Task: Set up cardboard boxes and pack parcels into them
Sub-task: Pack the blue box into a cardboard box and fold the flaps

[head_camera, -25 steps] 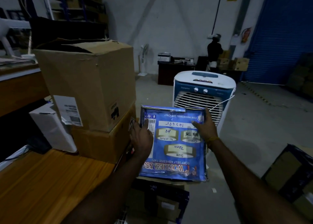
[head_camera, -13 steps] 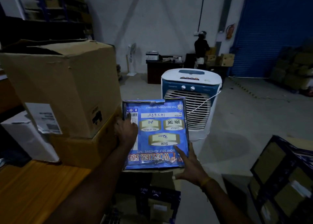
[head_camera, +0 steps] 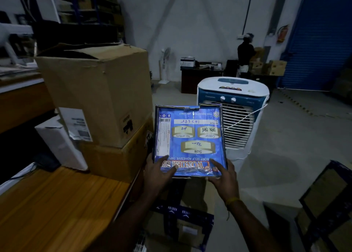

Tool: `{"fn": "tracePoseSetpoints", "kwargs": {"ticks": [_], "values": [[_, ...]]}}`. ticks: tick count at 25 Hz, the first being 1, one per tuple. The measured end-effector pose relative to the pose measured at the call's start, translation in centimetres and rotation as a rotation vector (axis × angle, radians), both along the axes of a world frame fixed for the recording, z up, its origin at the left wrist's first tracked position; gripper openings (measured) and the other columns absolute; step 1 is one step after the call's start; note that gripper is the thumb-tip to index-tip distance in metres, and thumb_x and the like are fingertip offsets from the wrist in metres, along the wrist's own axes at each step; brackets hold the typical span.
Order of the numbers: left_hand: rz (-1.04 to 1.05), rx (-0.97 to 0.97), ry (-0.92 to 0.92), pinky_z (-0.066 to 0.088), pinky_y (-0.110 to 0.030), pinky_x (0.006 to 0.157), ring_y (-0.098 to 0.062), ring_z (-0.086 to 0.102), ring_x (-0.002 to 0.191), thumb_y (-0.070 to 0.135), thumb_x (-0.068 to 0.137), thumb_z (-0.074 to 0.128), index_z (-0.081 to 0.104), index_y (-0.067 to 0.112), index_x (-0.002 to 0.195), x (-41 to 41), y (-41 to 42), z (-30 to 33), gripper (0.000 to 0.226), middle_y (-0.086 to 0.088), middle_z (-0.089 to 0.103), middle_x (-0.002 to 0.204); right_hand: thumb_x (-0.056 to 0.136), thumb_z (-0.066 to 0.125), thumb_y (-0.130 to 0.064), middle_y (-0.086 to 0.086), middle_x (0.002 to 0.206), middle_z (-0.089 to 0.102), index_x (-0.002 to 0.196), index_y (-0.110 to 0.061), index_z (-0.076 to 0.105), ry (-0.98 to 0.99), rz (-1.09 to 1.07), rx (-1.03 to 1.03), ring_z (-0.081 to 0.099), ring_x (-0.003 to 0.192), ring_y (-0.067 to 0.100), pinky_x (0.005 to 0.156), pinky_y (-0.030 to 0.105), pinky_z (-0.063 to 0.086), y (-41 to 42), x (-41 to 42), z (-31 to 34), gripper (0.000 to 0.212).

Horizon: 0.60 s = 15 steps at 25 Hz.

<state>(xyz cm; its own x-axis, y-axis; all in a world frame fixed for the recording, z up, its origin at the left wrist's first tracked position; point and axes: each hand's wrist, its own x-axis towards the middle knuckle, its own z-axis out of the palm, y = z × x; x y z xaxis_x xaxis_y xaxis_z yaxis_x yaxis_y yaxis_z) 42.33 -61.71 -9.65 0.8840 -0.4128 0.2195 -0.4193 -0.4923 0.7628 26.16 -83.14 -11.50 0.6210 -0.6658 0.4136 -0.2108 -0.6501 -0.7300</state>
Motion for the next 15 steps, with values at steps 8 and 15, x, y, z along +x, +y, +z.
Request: {"fn": "tracePoseSetpoints", "kwargs": {"ticks": [8,15], "values": [[-0.098,-0.009,-0.073,0.042,-0.041,0.112,-0.03,0.029,0.147,0.008,0.076,0.084,0.055,0.041,0.135,-2.8,3.1,-2.3,0.073,-0.006,0.015,0.161,0.066,0.089,-0.003,0.013,0.142,0.038,0.127,-0.028,0.063,0.014,-0.051,0.011,0.044,0.129,0.032,0.106,0.035,0.042,4.9,-2.0,-0.2,0.071],[-0.045,-0.425,-0.179,0.04,-0.007,0.101,-0.02,0.045,0.135,-0.005,0.075,0.082,0.074,0.024,0.112,-8.1,5.0,-2.1,0.048,-0.009,0.037,0.152,0.065,0.084,-0.001,0.006,0.149,0.031,0.13,-0.044,0.055,0.136,-0.243,-0.132,0.036,0.132,0.032,0.099,0.057,0.039,8.2,-5.8,0.5,0.084]]}}
